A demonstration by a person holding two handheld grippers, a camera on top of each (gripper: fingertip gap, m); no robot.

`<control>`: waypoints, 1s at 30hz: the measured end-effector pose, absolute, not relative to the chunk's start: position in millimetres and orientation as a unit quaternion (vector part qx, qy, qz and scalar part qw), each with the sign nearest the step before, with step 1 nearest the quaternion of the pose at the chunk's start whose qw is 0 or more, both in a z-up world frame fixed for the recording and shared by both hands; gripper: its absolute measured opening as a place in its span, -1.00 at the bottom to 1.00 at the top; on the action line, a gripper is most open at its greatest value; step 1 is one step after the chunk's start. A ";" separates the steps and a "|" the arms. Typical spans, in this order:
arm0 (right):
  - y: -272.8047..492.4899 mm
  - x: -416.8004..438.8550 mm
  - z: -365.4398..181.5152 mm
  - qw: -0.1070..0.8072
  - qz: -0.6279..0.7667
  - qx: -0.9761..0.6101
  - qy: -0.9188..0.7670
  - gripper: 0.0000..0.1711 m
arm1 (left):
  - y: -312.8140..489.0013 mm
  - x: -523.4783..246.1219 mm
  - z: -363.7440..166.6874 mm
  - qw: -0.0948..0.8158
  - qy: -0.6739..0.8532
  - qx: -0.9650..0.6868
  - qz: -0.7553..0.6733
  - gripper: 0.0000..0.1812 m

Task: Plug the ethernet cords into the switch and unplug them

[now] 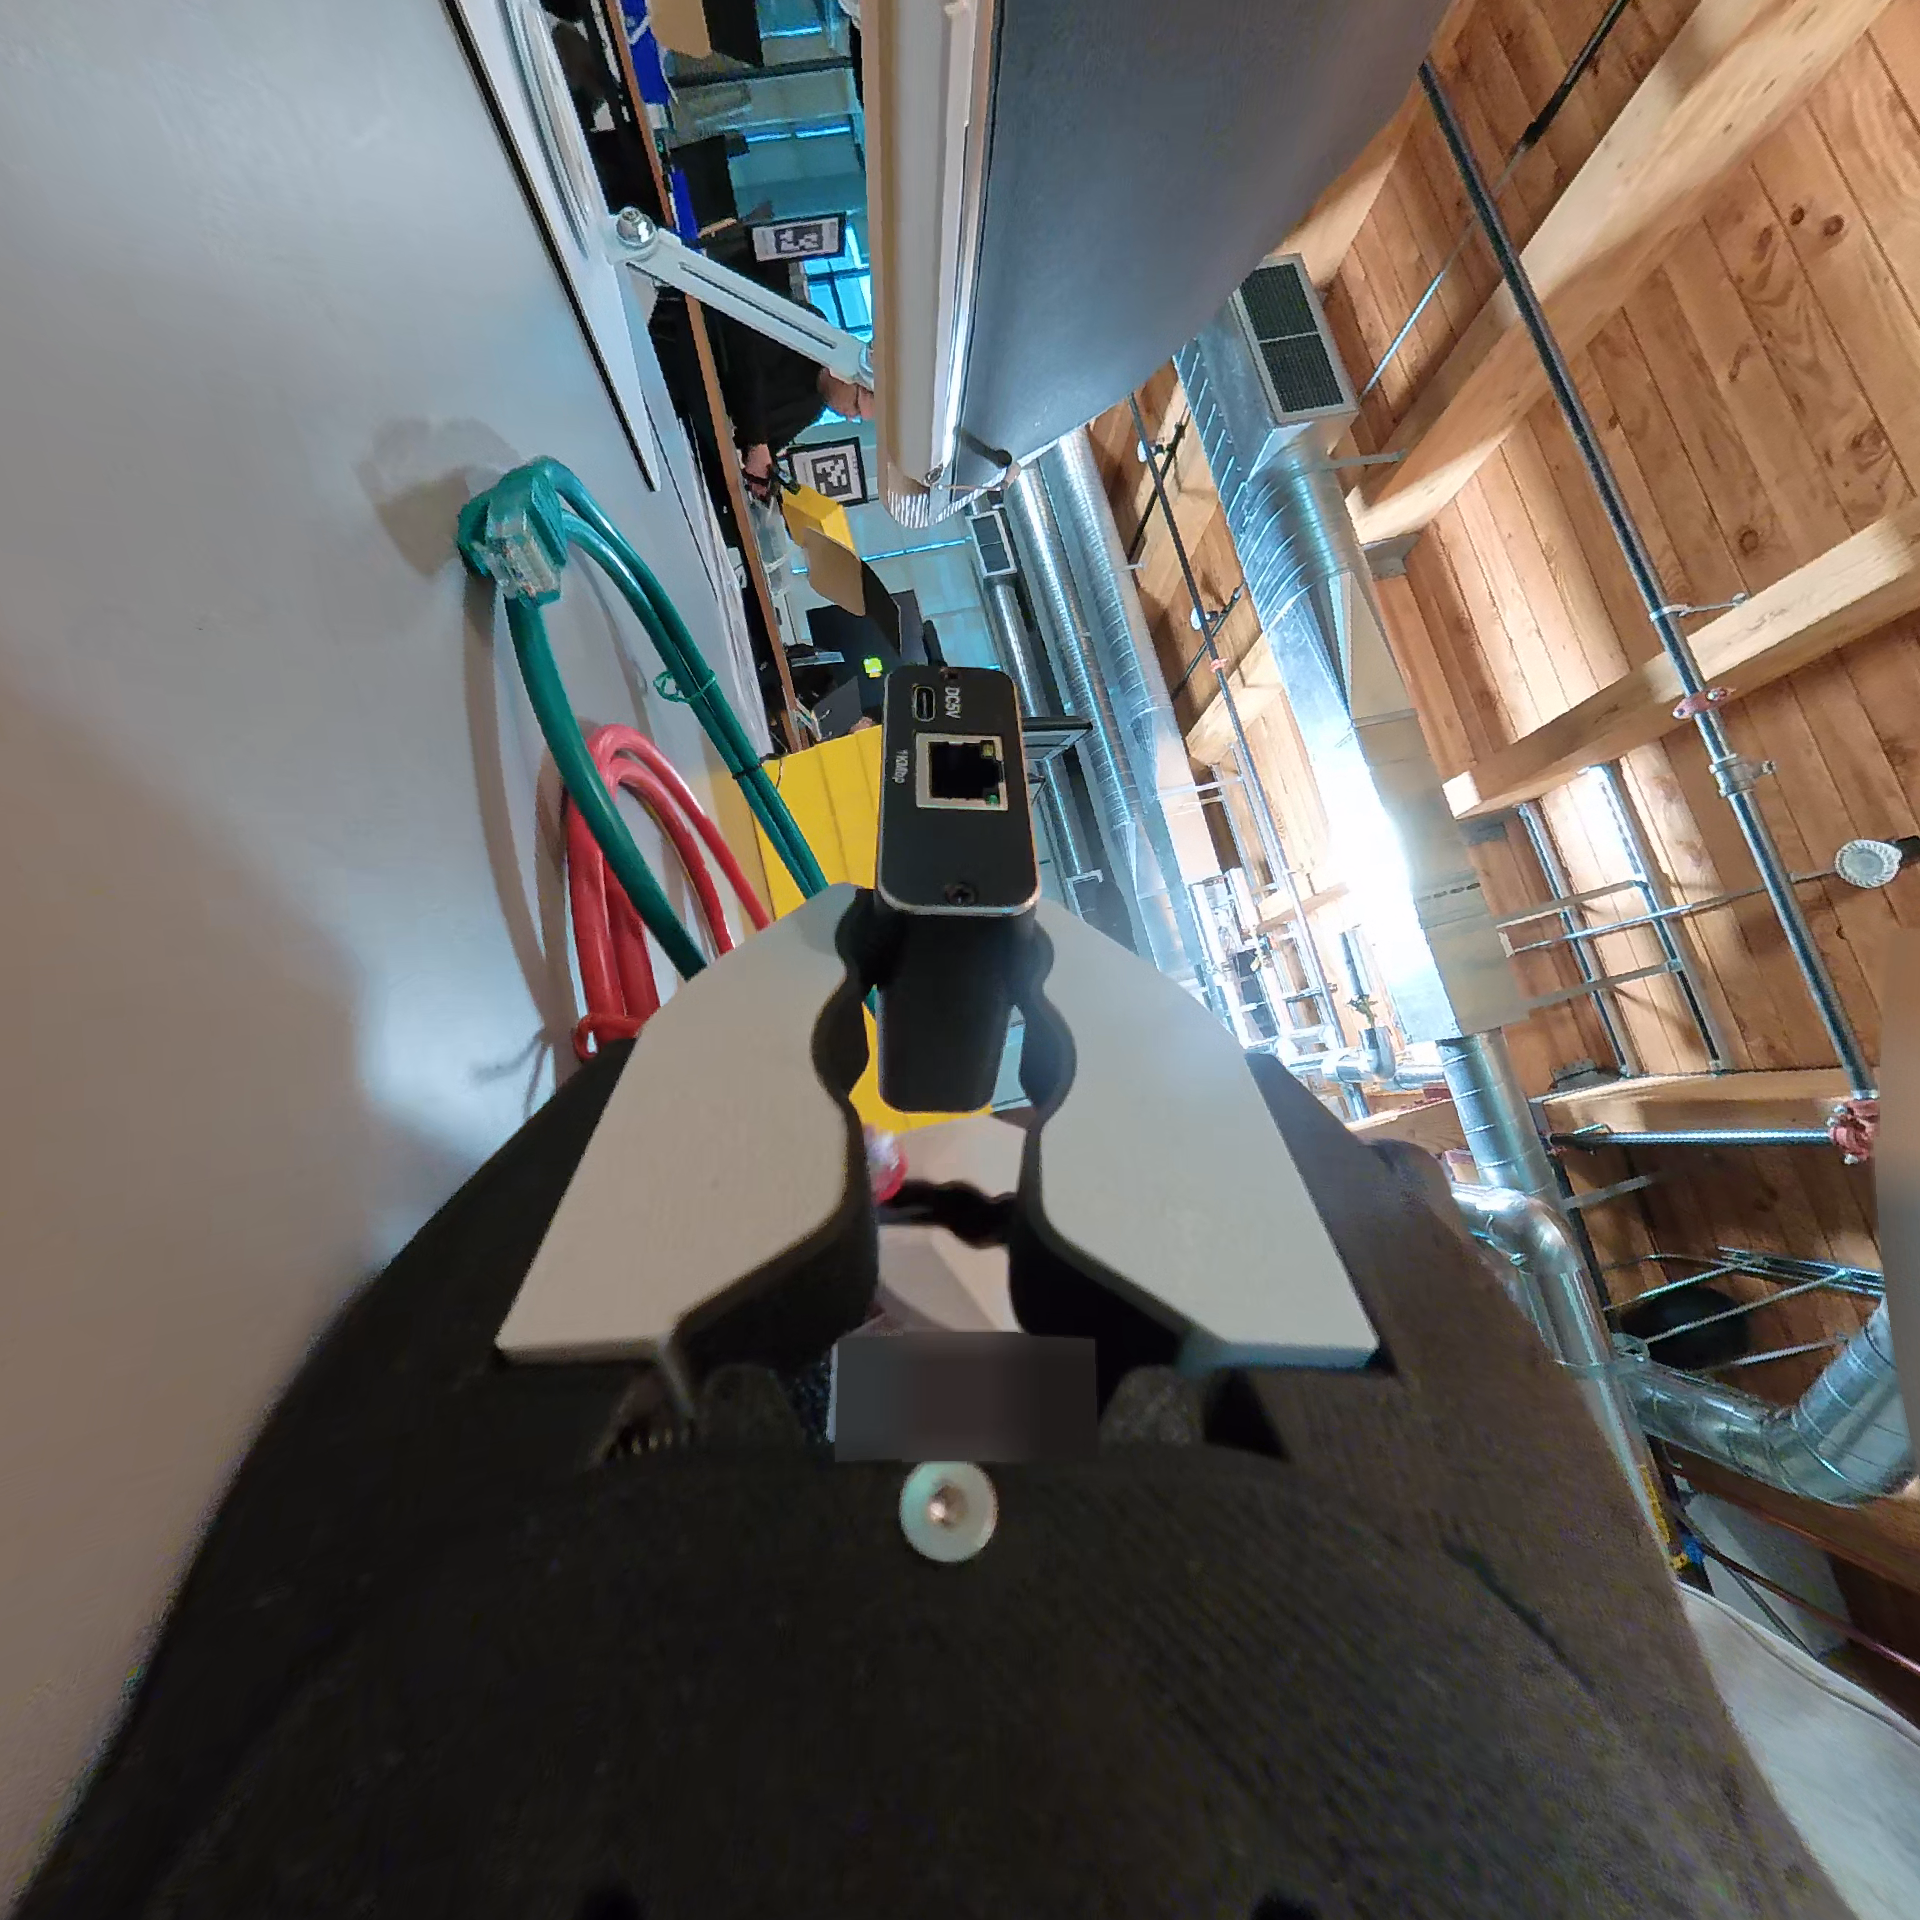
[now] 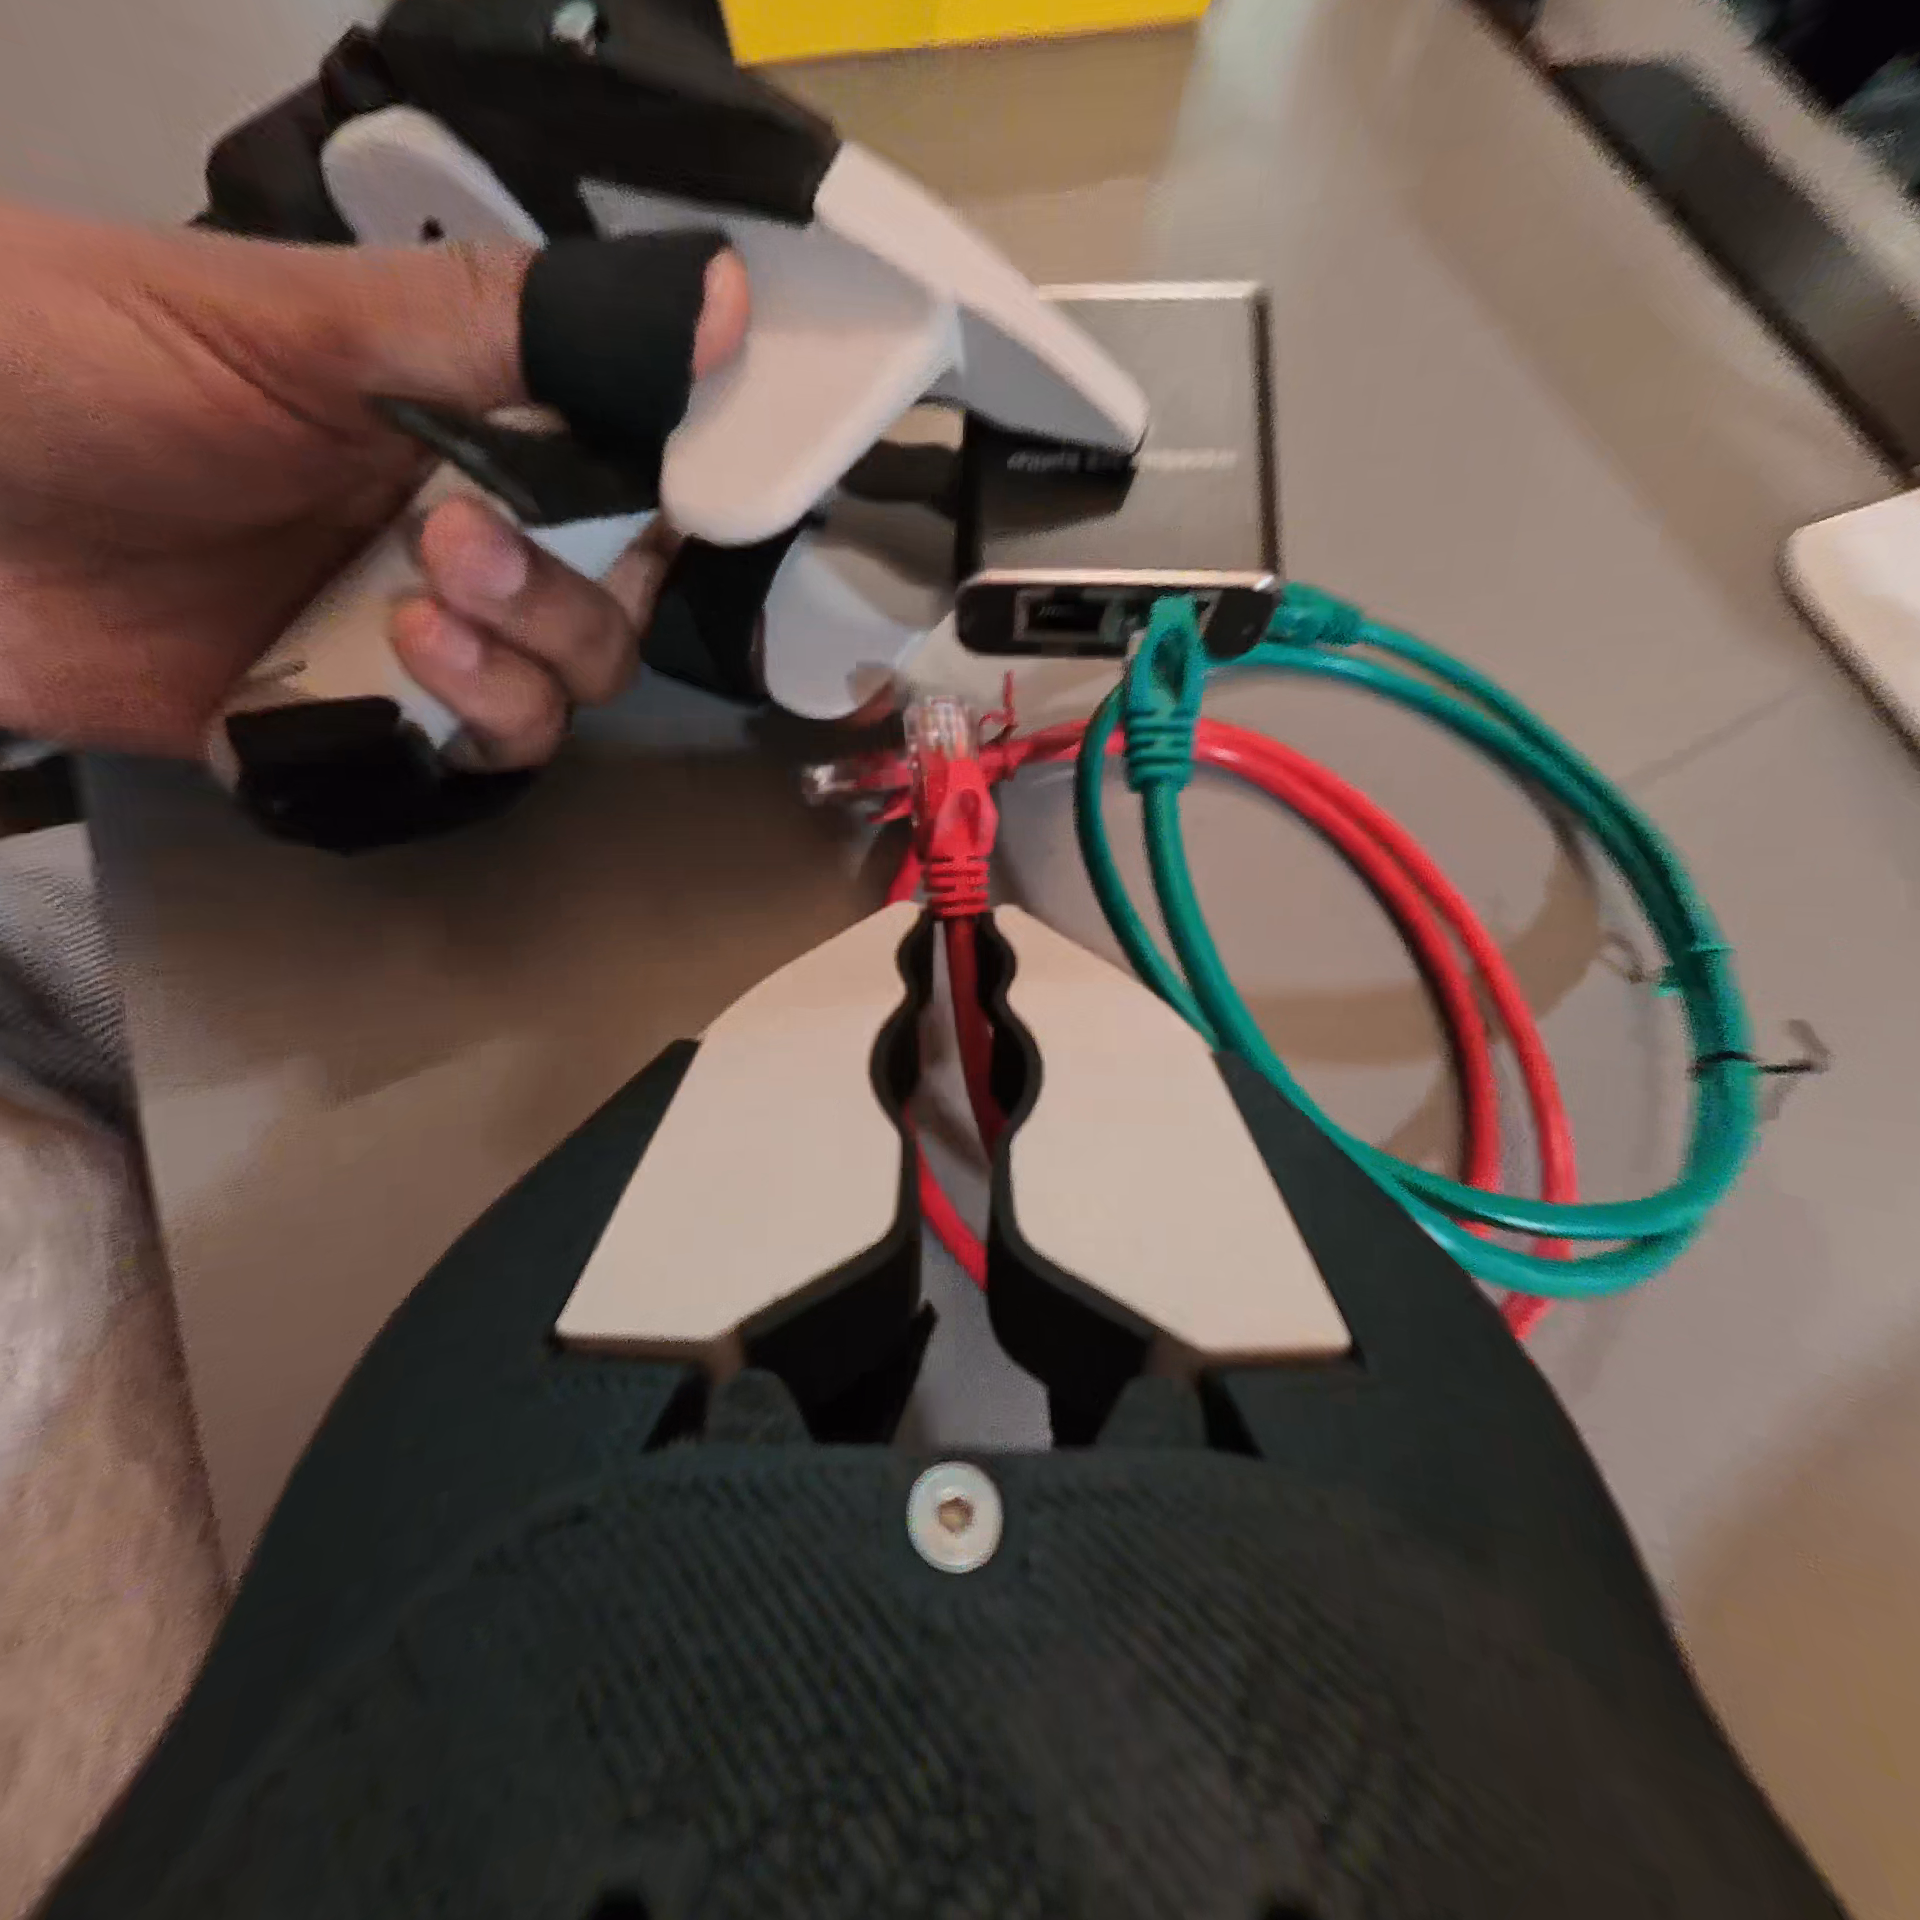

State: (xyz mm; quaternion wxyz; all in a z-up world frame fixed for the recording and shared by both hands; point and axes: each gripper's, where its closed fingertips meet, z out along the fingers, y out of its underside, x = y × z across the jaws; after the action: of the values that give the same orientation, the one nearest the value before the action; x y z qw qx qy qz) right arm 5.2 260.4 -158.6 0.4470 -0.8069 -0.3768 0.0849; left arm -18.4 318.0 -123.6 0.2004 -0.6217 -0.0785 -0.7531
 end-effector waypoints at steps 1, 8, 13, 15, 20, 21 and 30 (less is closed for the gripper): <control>263.5 9.0 -153.8 0.458 0.059 -0.806 -0.371 -0.91 | 317.6 -18.2 -123.5 0.201 -0.079 -0.621 -0.753 -0.72; 269.9 20.8 -141.7 0.476 -0.071 -0.793 -0.374 -0.92 | 309.7 -12.8 -123.2 0.204 -0.085 -0.619 -0.754 -0.72; 269.4 19.9 -137.0 0.485 -0.181 -0.744 -0.422 -0.92 | 309.3 -13.4 -121.8 0.212 -0.097 -0.612 -0.755 -0.72; 268.5 17.6 -135.5 0.489 -0.206 -0.726 -0.438 -0.93 | 309.7 -13.7 -122.7 0.213 -0.095 -0.616 -0.752 -0.72; 264.5 6.9 -131.9 0.503 -0.243 -0.676 -0.482 -0.95 | 310.6 -12.9 -128.7 0.215 -0.095 -0.636 -0.735 -0.72; 263.6 4.7 -132.3 0.504 -0.250 -0.667 -0.489 -0.96 | 310.3 -12.4 -129.2 0.214 -0.094 -0.638 -0.734 -0.72; 253.6 -10.2 -120.1 0.565 -0.202 -0.605 -0.523 -1.00 | 308.3 -7.4 -130.8 0.173 -0.063 -0.648 -0.739 -0.72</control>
State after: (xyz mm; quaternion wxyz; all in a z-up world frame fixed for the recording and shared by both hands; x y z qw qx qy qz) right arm -10.2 253.6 -120.1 0.5649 -0.6054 -0.5229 -0.2022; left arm -7.4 308.3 -130.8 0.1726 -0.6482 -0.0629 -0.7390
